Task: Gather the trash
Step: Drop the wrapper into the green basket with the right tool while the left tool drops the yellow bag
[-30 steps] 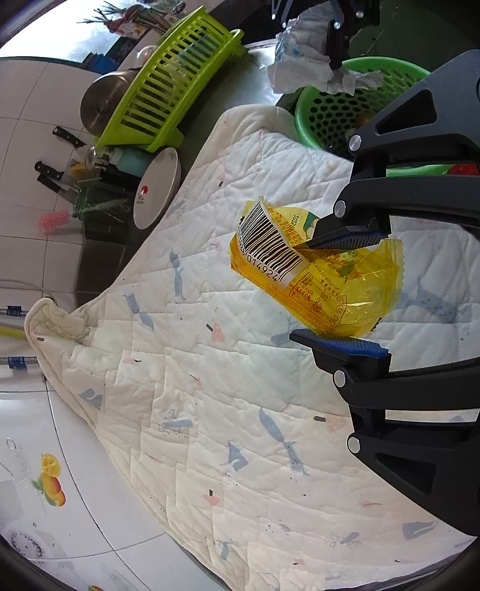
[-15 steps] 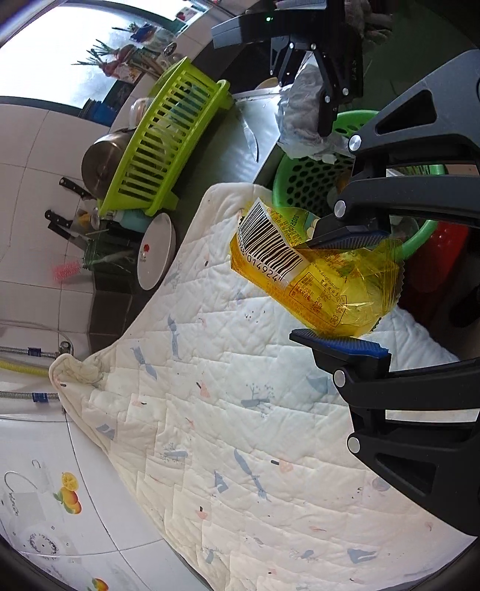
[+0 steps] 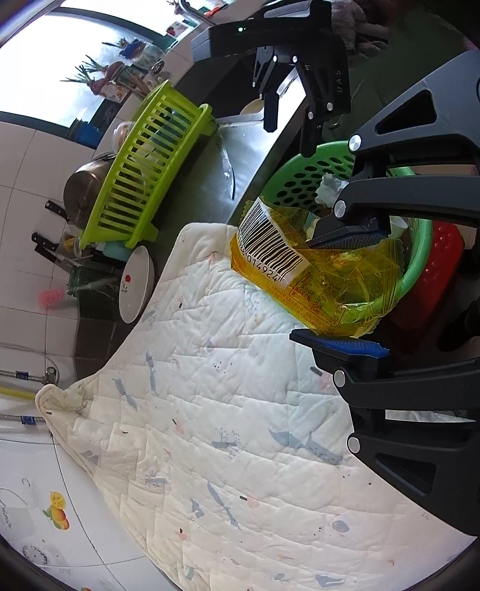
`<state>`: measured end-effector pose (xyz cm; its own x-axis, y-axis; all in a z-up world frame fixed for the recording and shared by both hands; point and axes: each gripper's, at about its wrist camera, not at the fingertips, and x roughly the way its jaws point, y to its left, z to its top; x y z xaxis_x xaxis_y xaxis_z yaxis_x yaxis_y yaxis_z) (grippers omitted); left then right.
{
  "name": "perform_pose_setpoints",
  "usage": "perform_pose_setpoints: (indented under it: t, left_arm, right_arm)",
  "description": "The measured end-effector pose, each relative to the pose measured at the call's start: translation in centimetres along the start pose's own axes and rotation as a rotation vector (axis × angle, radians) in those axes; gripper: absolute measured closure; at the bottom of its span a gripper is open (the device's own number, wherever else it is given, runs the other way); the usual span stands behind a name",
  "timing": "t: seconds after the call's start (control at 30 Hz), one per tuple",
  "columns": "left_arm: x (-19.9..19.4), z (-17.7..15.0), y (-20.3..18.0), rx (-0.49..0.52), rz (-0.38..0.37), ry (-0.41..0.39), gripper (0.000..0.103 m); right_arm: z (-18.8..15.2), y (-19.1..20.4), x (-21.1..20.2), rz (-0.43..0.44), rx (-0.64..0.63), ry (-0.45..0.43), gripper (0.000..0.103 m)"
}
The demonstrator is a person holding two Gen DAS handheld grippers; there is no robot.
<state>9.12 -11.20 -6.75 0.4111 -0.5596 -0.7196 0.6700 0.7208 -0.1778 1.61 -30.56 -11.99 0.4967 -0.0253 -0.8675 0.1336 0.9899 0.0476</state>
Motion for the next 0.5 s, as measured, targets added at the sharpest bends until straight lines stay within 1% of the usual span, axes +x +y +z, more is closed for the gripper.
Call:
perform_pose_setpoints:
  t: [0.03,0.37,0.47,0.5]
  left_arm:
    - [0.2,-0.2,-0.3,-0.001,-0.007,0.006,0.064]
    - [2.8,-1.7,-3.3,0.030,-0.072,0.084,0.063]
    - [3.3,-2.1,-3.9,0.030,-0.085,0.106,0.060]
    - [3.5,-2.2,-4.0,0.028,-0.091,0.113,0.056]
  right_arm:
    - [-0.1,-0.1,-0.2,-0.002,0.002,-0.006,0.025]
    - [-0.9,-1.4,-2.3,-0.013,0.041,-0.058,0.025]
    - [-1.1,-1.9,-2.8,-0.014,0.056,-0.070,0.025]
    - [-1.2,-2.0,-3.0,-0.015,0.060,-0.073,0.025]
